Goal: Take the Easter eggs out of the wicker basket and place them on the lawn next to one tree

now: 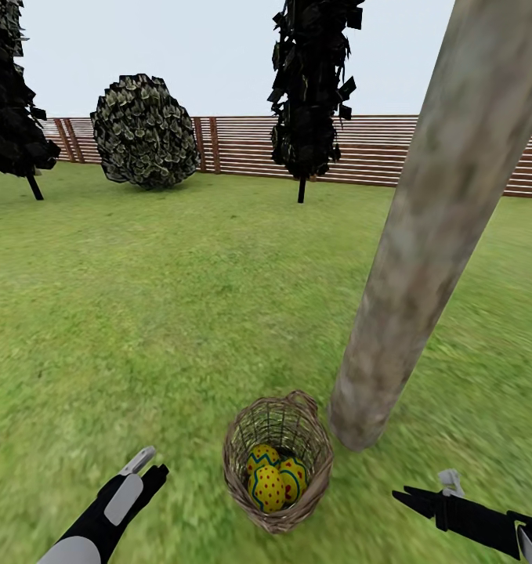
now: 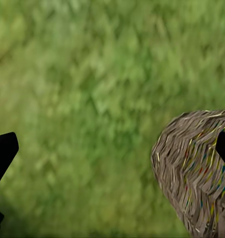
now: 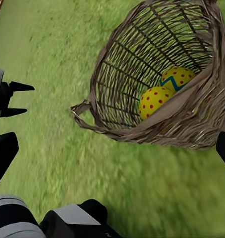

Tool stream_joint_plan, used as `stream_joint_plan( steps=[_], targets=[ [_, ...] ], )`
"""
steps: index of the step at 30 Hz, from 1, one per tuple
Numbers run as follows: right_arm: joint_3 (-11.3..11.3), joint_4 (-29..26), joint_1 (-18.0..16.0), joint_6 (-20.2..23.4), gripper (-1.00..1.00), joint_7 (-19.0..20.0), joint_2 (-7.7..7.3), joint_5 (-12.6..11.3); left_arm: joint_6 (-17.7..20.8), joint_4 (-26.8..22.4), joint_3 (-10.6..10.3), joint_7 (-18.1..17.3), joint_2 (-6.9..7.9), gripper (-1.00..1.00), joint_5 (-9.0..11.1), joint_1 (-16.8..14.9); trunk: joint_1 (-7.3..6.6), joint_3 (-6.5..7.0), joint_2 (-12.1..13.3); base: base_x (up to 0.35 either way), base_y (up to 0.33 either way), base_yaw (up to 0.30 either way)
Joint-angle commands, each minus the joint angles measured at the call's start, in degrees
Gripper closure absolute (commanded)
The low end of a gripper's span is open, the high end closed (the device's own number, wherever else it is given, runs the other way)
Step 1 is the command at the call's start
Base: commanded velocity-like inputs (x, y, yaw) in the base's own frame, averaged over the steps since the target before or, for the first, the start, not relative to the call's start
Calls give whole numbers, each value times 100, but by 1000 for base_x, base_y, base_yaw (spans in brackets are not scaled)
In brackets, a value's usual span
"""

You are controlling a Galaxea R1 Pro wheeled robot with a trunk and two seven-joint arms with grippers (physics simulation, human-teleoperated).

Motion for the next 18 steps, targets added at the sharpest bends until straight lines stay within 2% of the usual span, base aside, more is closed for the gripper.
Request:
stream_joint_plan(
  steps=[1,18],
  targets=[
    [-6,-1,-5,58,-100,29,-1,-19,24,-13,8,33,0,-100,52,-1,0,-5,-2,0,0,0],
    [39,-84,-10,52,-100,179,-21,74,24,-13,13,33,0,-100,52,-1,0,-5,-2,0,0,0]
  ],
)
